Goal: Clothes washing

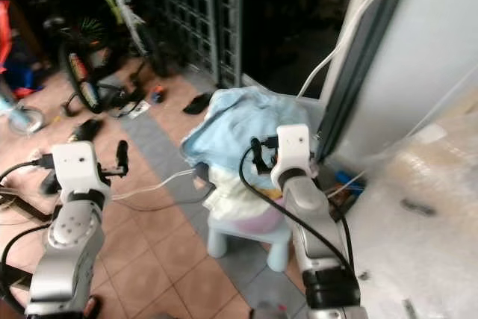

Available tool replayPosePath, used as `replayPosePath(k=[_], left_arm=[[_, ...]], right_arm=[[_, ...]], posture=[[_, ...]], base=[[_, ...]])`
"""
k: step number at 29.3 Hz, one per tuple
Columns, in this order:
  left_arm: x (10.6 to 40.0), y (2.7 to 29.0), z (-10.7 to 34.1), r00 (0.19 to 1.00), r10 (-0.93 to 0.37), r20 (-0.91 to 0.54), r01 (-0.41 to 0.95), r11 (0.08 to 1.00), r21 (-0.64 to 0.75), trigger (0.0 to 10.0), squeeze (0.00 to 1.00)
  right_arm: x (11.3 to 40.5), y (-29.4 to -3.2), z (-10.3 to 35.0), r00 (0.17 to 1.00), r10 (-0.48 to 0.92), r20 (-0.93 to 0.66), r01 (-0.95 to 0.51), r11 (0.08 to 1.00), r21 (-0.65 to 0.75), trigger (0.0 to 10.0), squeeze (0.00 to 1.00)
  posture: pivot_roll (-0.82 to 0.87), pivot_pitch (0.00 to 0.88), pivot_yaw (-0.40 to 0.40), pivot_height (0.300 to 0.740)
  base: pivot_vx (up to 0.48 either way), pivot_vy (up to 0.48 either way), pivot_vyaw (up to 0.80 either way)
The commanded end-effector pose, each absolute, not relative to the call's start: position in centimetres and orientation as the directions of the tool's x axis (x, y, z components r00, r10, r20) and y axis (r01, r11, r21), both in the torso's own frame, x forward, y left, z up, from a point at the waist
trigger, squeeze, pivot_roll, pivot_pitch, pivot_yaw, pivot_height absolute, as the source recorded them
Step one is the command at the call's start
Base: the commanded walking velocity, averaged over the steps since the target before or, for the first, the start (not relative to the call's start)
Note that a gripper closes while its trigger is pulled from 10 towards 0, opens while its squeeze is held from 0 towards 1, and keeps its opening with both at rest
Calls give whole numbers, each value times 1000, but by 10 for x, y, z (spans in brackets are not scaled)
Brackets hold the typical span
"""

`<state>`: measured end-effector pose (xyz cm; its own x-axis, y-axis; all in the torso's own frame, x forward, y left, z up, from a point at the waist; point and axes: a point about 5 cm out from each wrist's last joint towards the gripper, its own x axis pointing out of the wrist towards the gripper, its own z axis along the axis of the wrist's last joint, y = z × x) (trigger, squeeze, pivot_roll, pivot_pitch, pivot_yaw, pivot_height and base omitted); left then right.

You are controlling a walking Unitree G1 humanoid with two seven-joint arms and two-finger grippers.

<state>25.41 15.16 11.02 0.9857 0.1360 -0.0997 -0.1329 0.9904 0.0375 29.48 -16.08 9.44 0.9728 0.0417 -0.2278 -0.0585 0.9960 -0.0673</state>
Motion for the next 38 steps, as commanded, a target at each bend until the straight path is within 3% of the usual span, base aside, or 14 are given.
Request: replayPosePath(k=[1,14,15,16,17,22,38], left_arm=[[253,166,109,978,175,-110,-169,983,65,10000,0],[250,168,106,968,209,-138,-202,978,61,10000,0],[248,167,106,969,203,-142,-196,979,62,10000,0],[247,167,106,969,202,-142,-195,979,64,10000,0],[247,166,106,969,201,-142,-194,979,64,10000,0],[242,168,107,967,206,-152,-197,978,69,10000,0],[233,171,105,956,230,-182,-222,973,62,10000,0]], right_arm=[[297,-147,97,973,77,-217,-90,995,-52,10000,0],[300,-144,71,919,94,-384,-135,987,-82,10000,0],[305,-144,71,918,83,-389,-127,988,-88,1608,0],[307,-145,71,917,80,-391,-124,988,-89,1608,0],[308,-145,71,917,75,-391,-121,988,-94,0,0],[318,-149,66,895,10,-445,-60,993,-97,0,0],[311,-140,38,766,34,-642,-30,999,17,0,0]], posture=[[5,0,44,740],[33,11,29,740],[47,17,25,740],[47,17,25,740],[61,23,21,740],[86,43,9,740],[120,44,-37,740]], base=[[454,0,0],[117,0,0],[0,0,0],[0,0,0],[0,0,0],[0,0,0],[0,0,0]])
